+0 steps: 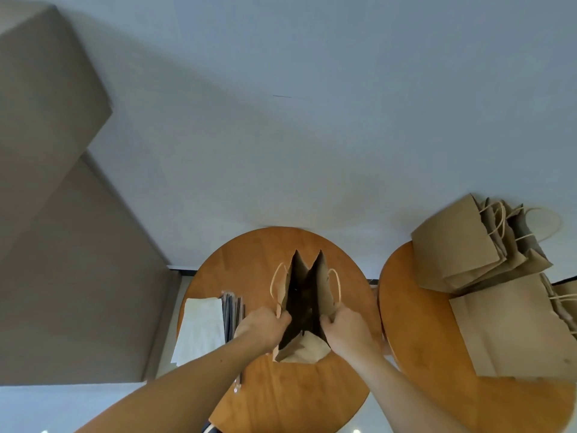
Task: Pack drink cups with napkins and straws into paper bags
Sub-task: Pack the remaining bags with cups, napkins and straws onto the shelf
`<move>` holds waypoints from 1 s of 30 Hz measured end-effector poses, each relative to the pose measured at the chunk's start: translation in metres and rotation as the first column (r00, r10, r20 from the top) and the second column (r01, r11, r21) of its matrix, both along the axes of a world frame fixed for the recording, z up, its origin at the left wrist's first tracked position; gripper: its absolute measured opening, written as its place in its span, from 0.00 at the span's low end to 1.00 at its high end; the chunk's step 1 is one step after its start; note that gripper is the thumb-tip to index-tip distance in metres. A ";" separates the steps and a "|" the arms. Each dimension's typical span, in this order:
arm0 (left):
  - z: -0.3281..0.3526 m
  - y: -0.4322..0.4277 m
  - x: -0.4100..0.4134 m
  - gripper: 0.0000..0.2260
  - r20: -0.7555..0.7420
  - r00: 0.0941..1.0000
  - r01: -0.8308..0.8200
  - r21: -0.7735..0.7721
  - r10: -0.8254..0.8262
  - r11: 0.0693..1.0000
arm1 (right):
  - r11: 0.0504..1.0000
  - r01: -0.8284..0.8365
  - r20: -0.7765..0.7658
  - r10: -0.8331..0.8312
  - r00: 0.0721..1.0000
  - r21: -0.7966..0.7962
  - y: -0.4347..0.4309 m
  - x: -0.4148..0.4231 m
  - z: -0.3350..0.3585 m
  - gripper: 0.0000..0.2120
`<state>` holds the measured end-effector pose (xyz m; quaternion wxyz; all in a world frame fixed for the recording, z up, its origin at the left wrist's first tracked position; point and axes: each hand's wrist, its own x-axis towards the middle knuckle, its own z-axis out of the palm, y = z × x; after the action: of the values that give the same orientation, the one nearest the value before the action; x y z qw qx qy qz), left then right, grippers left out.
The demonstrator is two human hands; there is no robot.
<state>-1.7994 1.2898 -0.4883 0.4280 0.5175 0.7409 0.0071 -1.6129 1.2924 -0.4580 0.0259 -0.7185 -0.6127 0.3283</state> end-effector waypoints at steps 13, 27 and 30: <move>-0.006 -0.002 0.004 0.13 -0.264 0.964 0.009 0.086 0.014 0.996 | 0.999 0.039 -0.005 -0.039 0.999 -0.025 0.008 0.042 -0.014 0.05; 0.032 0.019 -0.030 0.45 0.119 0.959 0.260 -0.001 -0.258 0.966 | 0.984 -0.172 -0.192 0.178 0.965 0.045 0.019 0.035 0.029 0.38; 0.066 0.034 -0.053 0.48 0.078 0.934 0.350 0.008 -0.349 0.937 | 0.963 -0.216 -0.159 0.242 0.957 0.162 0.037 0.013 0.053 0.34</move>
<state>-1.8522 1.3241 -0.4223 0.4528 0.6389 0.6198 -0.0511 -1.5995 1.3298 -0.4048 0.0935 -0.6067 -0.7090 0.3470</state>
